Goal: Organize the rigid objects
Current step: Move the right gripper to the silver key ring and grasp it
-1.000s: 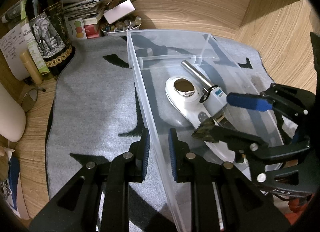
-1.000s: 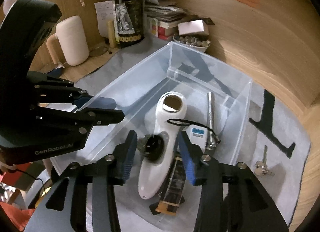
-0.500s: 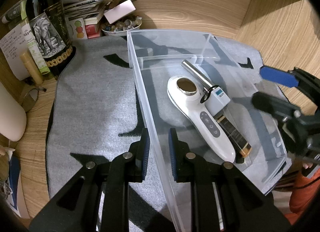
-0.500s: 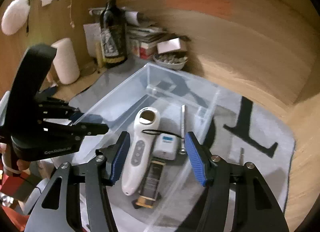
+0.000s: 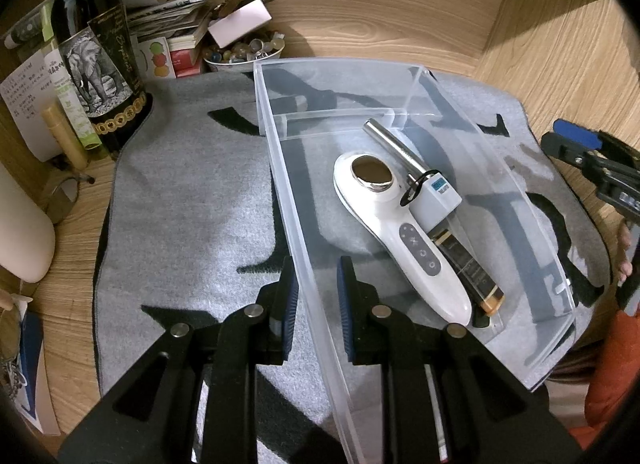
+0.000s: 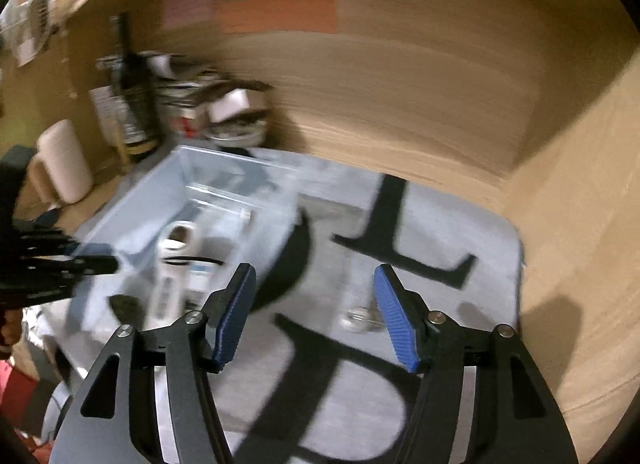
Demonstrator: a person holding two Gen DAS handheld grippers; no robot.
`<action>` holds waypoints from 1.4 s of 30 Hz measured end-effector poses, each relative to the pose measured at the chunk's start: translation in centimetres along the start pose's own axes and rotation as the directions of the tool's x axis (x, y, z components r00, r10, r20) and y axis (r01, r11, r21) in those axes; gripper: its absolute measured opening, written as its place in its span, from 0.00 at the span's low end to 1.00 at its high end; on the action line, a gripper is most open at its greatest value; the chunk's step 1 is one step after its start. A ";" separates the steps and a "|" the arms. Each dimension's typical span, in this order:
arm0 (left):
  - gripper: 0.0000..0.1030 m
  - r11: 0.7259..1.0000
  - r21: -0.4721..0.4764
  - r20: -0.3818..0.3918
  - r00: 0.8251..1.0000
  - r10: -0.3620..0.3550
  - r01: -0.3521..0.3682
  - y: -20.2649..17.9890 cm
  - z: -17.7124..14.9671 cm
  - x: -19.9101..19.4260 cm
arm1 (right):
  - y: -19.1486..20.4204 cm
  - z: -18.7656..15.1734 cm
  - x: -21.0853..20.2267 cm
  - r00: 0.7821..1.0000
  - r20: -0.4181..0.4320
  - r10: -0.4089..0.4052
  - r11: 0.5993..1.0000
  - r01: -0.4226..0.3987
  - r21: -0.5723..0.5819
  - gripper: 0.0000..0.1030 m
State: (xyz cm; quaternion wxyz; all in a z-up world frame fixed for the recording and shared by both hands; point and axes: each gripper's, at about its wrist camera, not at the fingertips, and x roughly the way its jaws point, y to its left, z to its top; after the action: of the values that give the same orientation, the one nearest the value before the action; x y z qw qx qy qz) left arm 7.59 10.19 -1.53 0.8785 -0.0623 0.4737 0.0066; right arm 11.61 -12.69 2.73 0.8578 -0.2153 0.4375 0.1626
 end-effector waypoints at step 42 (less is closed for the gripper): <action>0.17 1.000 0.005 0.001 1.000 0.004 -0.004 0.0 0.0 0.0 | -3.3 -2.6 6.1 0.991 -0.133 -0.023 0.995 0.035 0.090 0.56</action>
State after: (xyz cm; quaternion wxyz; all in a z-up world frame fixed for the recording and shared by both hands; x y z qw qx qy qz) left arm 7.57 10.20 -1.51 0.8787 -0.0594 0.4736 0.0071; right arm 14.78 -16.35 -2.88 0.8382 -0.1924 0.4972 0.1151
